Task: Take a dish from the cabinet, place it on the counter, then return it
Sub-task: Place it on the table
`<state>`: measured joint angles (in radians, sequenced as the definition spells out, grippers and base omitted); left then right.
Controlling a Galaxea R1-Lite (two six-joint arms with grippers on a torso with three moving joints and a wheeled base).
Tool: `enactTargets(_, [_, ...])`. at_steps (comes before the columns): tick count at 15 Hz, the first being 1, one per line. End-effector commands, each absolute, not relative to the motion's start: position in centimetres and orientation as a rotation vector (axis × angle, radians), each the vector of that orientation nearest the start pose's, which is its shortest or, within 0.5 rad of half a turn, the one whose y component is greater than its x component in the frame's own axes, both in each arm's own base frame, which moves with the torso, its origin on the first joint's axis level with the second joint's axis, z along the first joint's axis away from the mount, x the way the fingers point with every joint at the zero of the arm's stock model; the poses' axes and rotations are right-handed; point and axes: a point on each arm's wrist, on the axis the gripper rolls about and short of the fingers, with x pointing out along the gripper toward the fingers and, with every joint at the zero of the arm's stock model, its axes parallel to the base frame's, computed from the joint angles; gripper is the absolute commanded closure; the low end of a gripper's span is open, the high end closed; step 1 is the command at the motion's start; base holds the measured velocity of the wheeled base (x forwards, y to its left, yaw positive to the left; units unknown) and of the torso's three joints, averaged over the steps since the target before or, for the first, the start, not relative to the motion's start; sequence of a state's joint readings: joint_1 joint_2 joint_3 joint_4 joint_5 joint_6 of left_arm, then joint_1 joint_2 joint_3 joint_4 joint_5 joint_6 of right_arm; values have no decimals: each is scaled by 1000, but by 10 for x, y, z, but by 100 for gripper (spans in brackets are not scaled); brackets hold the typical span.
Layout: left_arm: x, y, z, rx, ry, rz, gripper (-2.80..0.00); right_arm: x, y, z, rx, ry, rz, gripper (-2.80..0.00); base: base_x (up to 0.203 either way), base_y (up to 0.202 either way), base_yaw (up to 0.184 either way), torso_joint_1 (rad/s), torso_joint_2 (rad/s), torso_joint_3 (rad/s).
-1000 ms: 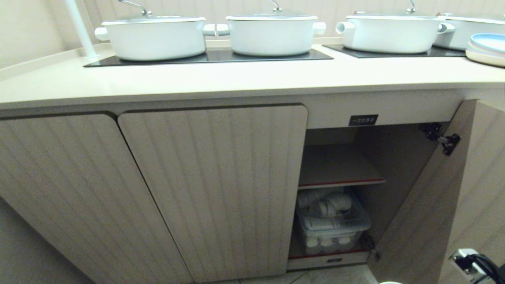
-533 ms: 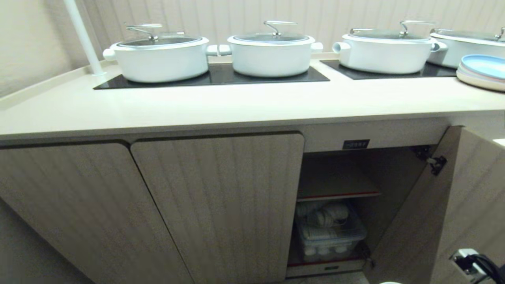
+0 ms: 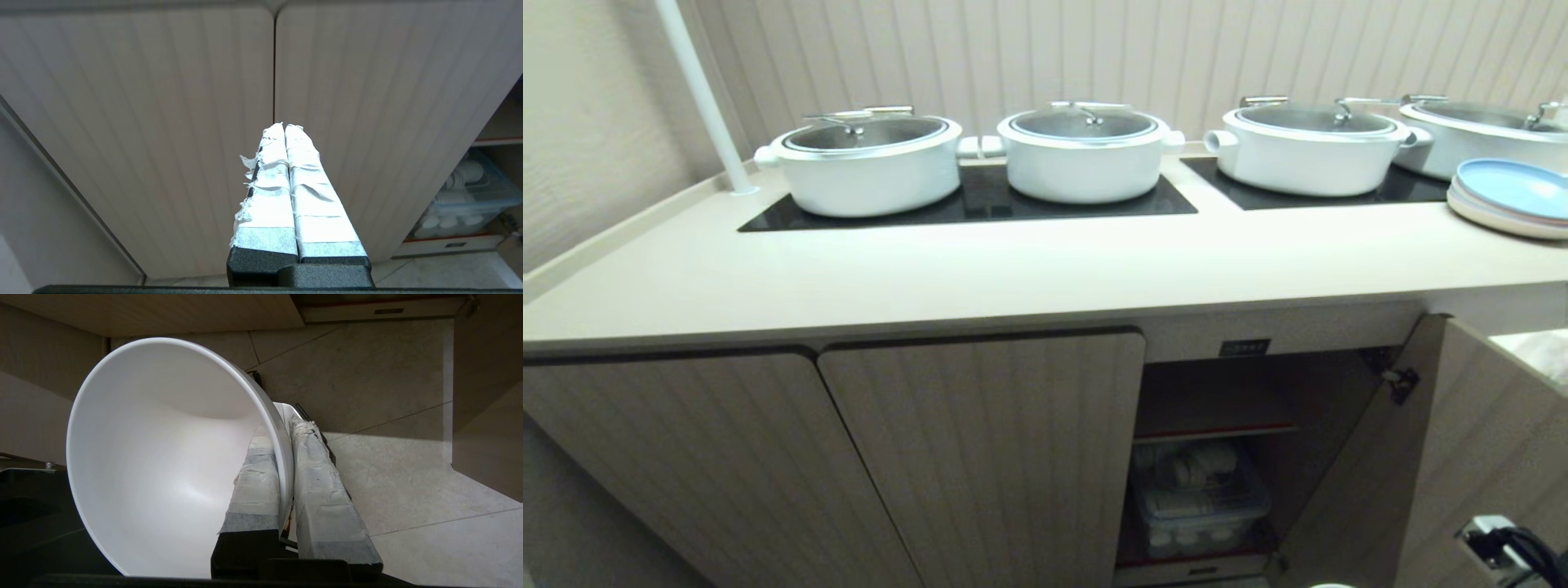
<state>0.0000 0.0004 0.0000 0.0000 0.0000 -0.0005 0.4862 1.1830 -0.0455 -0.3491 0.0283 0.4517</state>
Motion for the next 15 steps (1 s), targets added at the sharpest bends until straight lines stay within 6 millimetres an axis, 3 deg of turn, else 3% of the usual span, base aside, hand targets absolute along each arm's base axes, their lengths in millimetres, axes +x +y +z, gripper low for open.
enactTargets(1, [-23, 0, 75, -2, 0, 0, 0, 89, 48, 78, 242, 864, 302, 0, 0, 0, 0, 246, -528, -283])
enactTargets(15, [-23, 0, 75, -2, 0, 1, 0, 89, 48, 79, 238, 862, 303, 0, 0, 0, 0, 246, -528, -283])
